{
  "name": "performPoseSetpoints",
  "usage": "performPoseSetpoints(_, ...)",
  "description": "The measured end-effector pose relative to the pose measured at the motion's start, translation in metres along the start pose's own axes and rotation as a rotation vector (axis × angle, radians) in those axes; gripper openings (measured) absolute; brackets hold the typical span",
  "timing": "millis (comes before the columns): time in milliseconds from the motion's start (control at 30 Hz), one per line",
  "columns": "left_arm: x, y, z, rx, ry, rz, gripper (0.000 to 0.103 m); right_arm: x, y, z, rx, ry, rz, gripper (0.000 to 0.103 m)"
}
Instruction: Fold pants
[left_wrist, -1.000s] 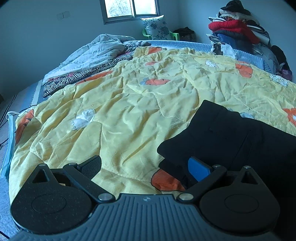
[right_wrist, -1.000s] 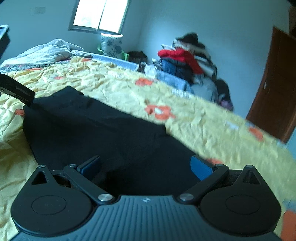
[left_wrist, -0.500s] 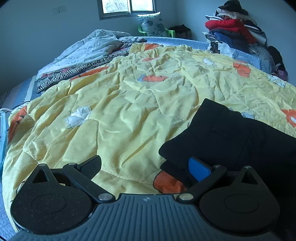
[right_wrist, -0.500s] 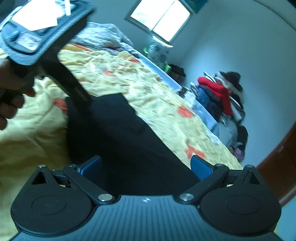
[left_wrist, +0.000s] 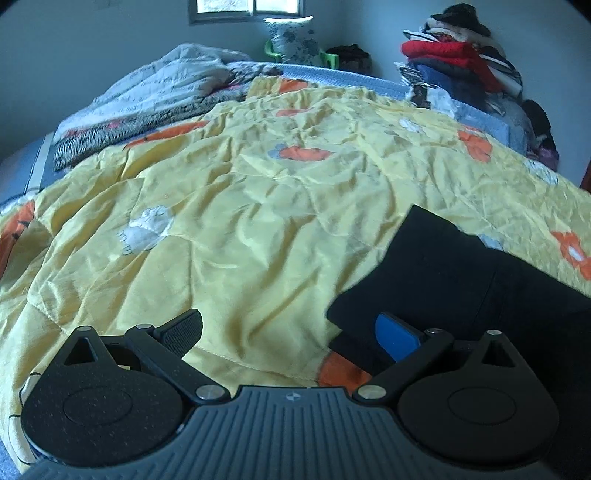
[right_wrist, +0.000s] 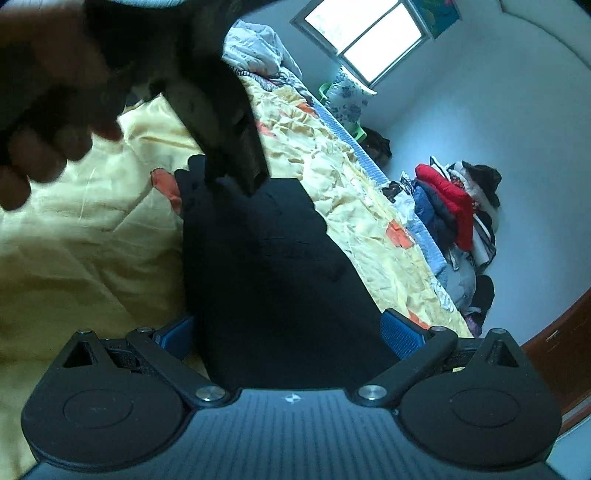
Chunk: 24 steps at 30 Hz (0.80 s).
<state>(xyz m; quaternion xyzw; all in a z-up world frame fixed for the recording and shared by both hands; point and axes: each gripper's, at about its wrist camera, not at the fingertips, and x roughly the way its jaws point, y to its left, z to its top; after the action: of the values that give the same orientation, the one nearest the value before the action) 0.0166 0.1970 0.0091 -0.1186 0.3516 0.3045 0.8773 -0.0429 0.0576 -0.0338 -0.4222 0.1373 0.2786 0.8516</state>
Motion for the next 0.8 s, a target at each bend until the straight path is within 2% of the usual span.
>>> performPoseSetpoints(133,0.008,0.019,0.008,-0.033,0.094,-0.115,0.099,0.010,0.008,0.007,-0.027,-0.020,-0.047,0.103)
performPoseSetpoints(333,0.023,0.040,0.008,-0.140,0.255,-0.371,0.099,0.024,0.020,0.020,-0.085,-0.078,-0.082,0.101)
performPoseSetpoints(367,0.025,0.042,0.007,-0.165,0.271,-0.412,0.101,0.026,0.021,0.022,-0.096,-0.088,-0.077,0.093)
performPoseSetpoints(433,0.028,0.041,0.008,-0.190,0.295,-0.482,0.101,0.030,0.022,0.025,-0.127,-0.102,-0.064,0.064)
performPoseSetpoints(467,0.031,0.039,0.010,-0.199,0.315,-0.523,0.101,0.034,0.023,0.026,-0.144,-0.096,-0.077,0.040)
performPoseSetpoints(500,0.034,0.036,0.010,-0.211,0.336,-0.566,0.101,0.037,0.022,0.026,-0.151,-0.096,-0.080,0.030)
performPoseSetpoints(533,0.036,0.033,0.011,-0.222,0.353,-0.603,0.101,0.038,0.018,0.025,-0.133,-0.105,-0.078,0.028)
performPoseSetpoints(567,0.038,0.030,0.011,-0.229,0.363,-0.635,0.103,0.039,0.011,0.025,-0.095,-0.107,-0.081,0.019)
performPoseSetpoints(600,0.041,0.027,0.012,-0.244,0.374,-0.679,0.103,0.038,0.001,0.026,-0.045,-0.111,-0.077,0.015)
performPoseSetpoints(667,0.049,0.022,0.014,-0.302,0.406,-0.760,0.103,0.034,-0.030,0.024,0.120,-0.117,-0.039,0.015)
performPoseSetpoints(733,0.058,0.015,0.013,-0.338,0.435,-0.782,0.103,0.033,-0.060,0.019,0.273,-0.106,0.017,0.015)
performPoseSetpoints(800,0.059,0.011,0.013,-0.353,0.449,-0.770,0.102,0.035,-0.085,0.010,0.399,-0.099,0.067,0.016)
